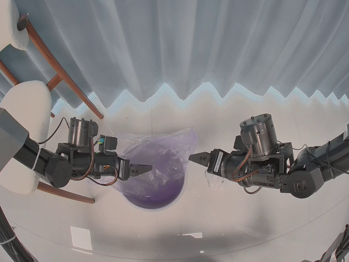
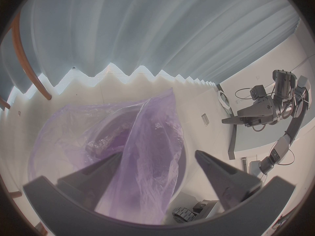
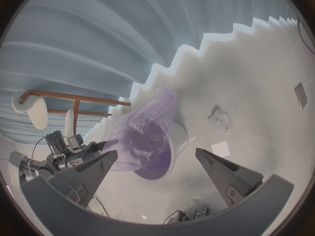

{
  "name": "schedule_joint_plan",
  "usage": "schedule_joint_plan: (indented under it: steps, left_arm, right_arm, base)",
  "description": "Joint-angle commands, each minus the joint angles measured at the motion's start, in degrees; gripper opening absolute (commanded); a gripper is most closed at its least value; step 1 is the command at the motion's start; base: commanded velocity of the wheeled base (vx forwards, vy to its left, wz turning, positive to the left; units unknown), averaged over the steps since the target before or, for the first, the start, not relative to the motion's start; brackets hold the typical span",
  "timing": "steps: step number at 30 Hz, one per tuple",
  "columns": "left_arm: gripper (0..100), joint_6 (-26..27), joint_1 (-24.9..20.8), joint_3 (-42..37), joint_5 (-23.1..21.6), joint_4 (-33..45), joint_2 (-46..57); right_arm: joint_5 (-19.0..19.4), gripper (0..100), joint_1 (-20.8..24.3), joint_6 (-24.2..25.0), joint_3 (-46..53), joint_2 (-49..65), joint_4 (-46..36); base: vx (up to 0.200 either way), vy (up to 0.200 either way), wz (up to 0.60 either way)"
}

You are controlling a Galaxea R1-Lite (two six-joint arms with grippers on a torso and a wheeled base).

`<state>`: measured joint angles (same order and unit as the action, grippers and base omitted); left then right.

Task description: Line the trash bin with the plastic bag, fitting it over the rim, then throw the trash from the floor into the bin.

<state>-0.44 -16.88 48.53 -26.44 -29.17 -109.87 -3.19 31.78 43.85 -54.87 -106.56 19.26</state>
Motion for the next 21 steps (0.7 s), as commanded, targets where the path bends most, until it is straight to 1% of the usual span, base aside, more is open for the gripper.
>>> schedule_joint_plan:
  steps: [1, 12, 15, 16, 21]
  left_arm:
    - [0, 0.0, -0.1, -0.5, 0.0, -0.1, 0.9]
    - [0, 0.0, -0.6, -2.8, -0.2, 0.3, 3.7]
    - [0, 0.0, -1.4, -4.1, -0.4, 0.3, 4.8]
    - [0, 0.0, -2.5, -6.1, -0.4, 0.3, 5.9]
    - [0, 0.1, -5.4, -9.5, -0.2, -0.1, 7.5]
  right_arm:
    - [-0.1, 100, 0.0, 0.0, 0.0, 0.4, 0.0]
    - [-0.1, 100, 0.0, 0.0, 2.4, 1.2, 0.2]
    - [-0.1, 100, 0.0, 0.0, 2.4, 1.4, 0.2]
    - [-0.1, 100, -0.1, 0.0, 2.6, 1.7, 0.1]
    - [-0.1, 100, -0.1, -0.3, 4.6, 2.8, 0.1]
  base:
    - [0.0, 0.0, 0.0]
    - [0.0, 0.0, 0.0]
    - [0.0, 0.0, 0.0]
    - [0.0, 0.0, 0.0]
    - [0.0, 0.0, 0.0]
